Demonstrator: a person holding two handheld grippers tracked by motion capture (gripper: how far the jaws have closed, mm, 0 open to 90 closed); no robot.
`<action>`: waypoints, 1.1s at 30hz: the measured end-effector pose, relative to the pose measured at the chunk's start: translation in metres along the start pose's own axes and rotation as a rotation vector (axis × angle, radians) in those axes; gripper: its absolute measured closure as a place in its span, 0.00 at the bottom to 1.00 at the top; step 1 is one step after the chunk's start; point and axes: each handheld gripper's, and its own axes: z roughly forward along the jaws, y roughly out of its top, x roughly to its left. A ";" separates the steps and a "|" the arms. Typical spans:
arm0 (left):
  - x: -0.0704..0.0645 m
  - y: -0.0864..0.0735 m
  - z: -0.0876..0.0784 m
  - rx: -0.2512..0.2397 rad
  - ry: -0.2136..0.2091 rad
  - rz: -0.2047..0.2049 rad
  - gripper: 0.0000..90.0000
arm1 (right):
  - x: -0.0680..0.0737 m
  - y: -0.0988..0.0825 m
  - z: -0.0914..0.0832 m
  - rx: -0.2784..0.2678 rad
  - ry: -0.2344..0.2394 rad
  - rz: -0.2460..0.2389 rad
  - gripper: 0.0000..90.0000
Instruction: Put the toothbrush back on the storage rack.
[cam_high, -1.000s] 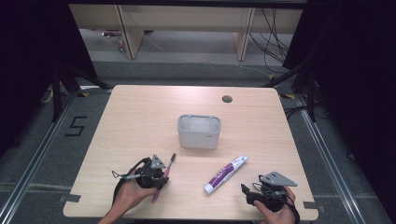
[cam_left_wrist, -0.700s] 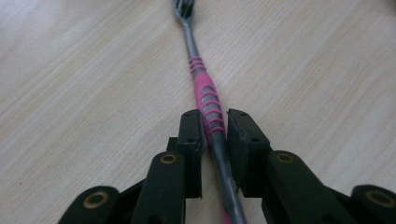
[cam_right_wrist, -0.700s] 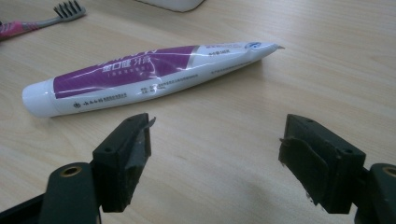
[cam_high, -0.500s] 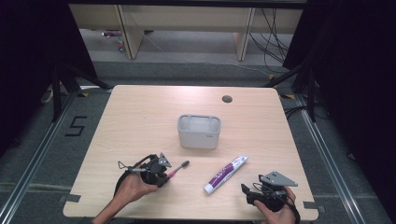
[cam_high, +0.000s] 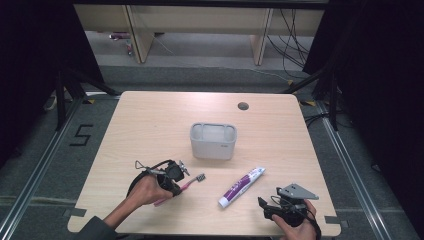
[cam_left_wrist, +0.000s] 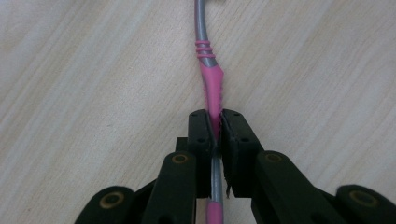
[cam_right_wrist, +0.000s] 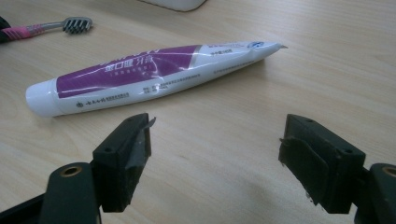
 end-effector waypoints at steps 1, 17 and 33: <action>0.000 0.002 0.000 0.011 -0.001 0.002 0.91 | 0.000 0.000 0.001 -0.010 -0.001 -0.002 0.28; 0.001 0.017 0.002 0.120 -0.010 0.033 0.92 | 0.001 0.000 0.001 -0.003 0.014 0.004 0.27; 0.002 0.020 0.001 0.108 -0.014 0.066 0.92 | -0.001 0.000 0.000 -0.014 0.011 0.003 0.28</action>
